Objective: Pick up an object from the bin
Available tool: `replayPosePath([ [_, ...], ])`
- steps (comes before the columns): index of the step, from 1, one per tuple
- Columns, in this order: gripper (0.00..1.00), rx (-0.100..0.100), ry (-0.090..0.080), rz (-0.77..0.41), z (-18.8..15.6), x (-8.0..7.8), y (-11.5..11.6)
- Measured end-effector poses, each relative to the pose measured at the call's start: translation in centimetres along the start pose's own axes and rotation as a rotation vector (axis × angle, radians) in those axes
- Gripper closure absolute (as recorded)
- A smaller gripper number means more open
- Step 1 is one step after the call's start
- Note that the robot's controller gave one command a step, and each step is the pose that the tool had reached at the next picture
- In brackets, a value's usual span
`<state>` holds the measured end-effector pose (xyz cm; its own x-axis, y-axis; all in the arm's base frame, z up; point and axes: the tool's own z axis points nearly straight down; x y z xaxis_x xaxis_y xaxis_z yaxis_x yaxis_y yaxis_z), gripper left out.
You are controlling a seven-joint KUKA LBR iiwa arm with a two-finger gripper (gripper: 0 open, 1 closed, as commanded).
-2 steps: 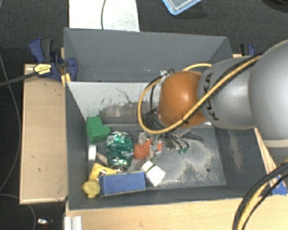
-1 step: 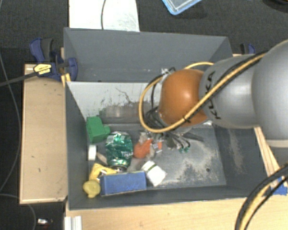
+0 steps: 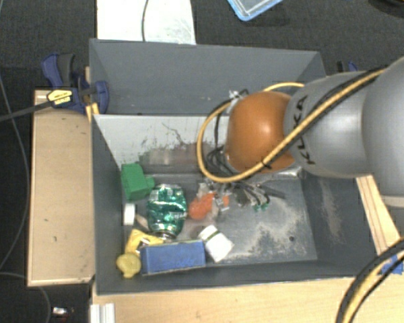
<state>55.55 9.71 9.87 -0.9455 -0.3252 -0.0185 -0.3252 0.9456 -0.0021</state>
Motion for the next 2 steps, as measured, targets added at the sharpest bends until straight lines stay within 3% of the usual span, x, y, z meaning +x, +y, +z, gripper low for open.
replayPosePath([
  [1,1.00,-0.001,0.005,0.001,-4.7,0.1,0.0],
  [2,1.00,-0.001,0.003,0.004,-7.2,-0.1,0.0],
])
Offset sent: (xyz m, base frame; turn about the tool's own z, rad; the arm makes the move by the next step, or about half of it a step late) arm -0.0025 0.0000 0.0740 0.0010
